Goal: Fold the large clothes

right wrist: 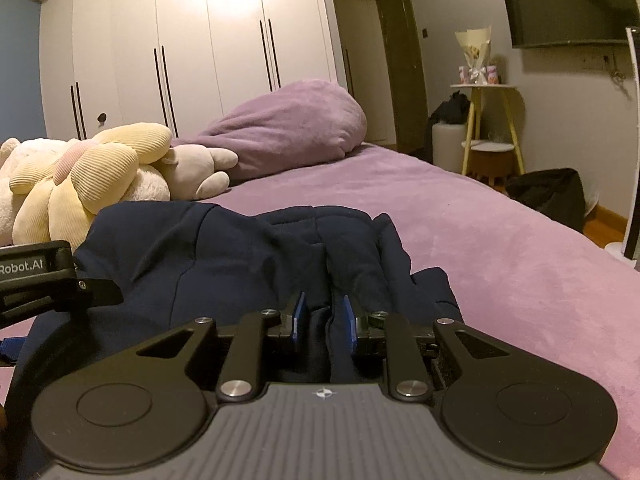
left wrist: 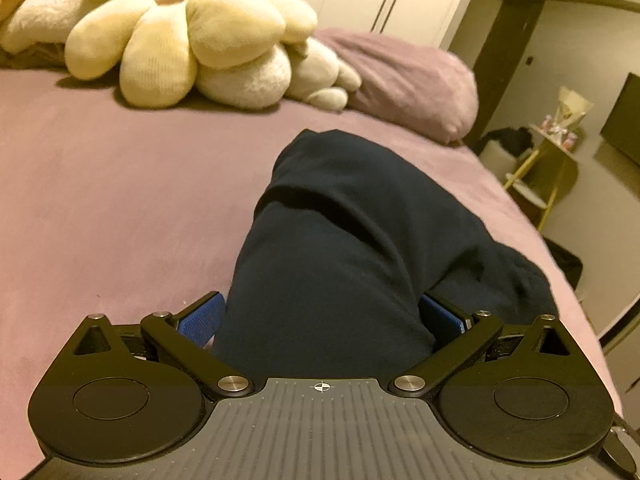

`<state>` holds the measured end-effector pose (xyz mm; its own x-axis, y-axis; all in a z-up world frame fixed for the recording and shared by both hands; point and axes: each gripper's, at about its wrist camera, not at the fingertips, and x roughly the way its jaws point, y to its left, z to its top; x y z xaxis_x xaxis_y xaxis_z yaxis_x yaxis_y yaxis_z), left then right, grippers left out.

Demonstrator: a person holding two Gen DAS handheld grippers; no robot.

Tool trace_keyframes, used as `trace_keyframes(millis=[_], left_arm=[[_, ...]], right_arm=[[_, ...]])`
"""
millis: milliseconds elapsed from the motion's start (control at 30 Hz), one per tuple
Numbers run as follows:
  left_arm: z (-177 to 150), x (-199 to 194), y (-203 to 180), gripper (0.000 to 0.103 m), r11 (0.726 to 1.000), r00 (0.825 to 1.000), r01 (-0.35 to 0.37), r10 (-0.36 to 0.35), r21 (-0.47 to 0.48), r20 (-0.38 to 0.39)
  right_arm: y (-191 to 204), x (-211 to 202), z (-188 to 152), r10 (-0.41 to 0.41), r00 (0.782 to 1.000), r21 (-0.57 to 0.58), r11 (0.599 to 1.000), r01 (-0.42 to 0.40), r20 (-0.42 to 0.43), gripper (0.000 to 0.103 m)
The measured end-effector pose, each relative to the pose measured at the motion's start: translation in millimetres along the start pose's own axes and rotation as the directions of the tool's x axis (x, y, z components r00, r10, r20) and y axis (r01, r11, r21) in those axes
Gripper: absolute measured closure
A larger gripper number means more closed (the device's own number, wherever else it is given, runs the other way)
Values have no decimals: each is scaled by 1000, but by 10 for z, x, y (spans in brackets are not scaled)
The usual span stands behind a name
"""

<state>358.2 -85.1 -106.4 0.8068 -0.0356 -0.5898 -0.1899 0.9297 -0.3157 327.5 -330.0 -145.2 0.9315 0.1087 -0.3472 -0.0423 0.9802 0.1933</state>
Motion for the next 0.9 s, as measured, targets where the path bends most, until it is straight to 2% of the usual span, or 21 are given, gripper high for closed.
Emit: trace_keyframes(millis=[67, 167, 233, 300, 367, 400, 433, 467, 500, 533, 567, 633, 667, 700, 767, 833, 900], left_arm=[[41, 30, 19, 0, 1000, 1000, 6, -6, -16, -25], [114, -18, 117, 0, 997, 997, 53, -56, -50, -62], [211, -62, 279, 0, 990, 983, 120, -129, -72, -127], [287, -130, 492, 0, 977, 962, 188, -204, -104, -183], [349, -236, 730, 0, 963, 940, 240, -262, -122, -218], [361, -282, 819, 0, 958, 933, 260, -281, -121, -224], [367, -305, 883, 0, 954, 927, 274, -295, -120, -233], [362, -299, 922, 0, 950, 917, 289, -311, -121, -248], [342, -274, 950, 0, 943, 906, 307, -331, -128, -263], [316, -238, 961, 0, 937, 898, 319, -347, -145, -268], [291, -201, 960, 0, 930, 892, 327, -362, -169, -270], [233, -81, 953, 0, 899, 869, 356, -419, -255, -264], [212, -33, 941, 0, 888, 861, 363, -435, -281, -262], [183, 33, 912, 0, 881, 857, 364, -443, -302, -261], [145, 116, 858, 0, 888, 866, 349, -428, -300, -258], [145, 157, 827, 0, 888, 870, 342, -423, -308, -252], [171, 136, 790, 7, 896, 873, 345, -416, -281, -255]], right_arm=[[32, 67, 13, -10, 1000, -17, 1000, 10, -23, 83], [48, 127, 61, -11, 999, -26, 1000, 10, -53, 82], [5, 115, 114, 10, 997, -3, 1000, -10, -75, 81], [-114, 71, 242, 75, 988, 47, 996, -69, -135, 77], [-360, -54, 373, 191, 965, 139, 976, -167, -182, 65], [-512, -147, 406, 241, 953, 196, 959, -204, -185, 63], [-672, -248, 434, 260, 947, 243, 947, -212, -189, 54], [-833, -332, 448, 242, 949, 274, 944, -182, -202, 41], [-987, -385, 440, 236, 949, 306, 937, -166, -208, 40], [-1175, -403, 415, 264, 939, 363, 916, -172, -220, 40], [-1342, -362, 370, 316, 918, 440, 878, -187, -240, 40], [-1621, -192, 212, 465, 849, 641, 737, -215, -250, 38], [-1698, -101, 125, 535, 813, 717, 658, -230, -230, 34], [-1731, -26, 55, 571, 795, 760, 605, -236, -207, 32], [-1695, 59, 18, 552, 804, 753, 620, -220, -219, 31], [-1587, 150, 16, 539, 803, 718, 661, -217, -254, 30], [-1456, 211, 60, 523, 804, 665, 711, -230, -282, 31]])
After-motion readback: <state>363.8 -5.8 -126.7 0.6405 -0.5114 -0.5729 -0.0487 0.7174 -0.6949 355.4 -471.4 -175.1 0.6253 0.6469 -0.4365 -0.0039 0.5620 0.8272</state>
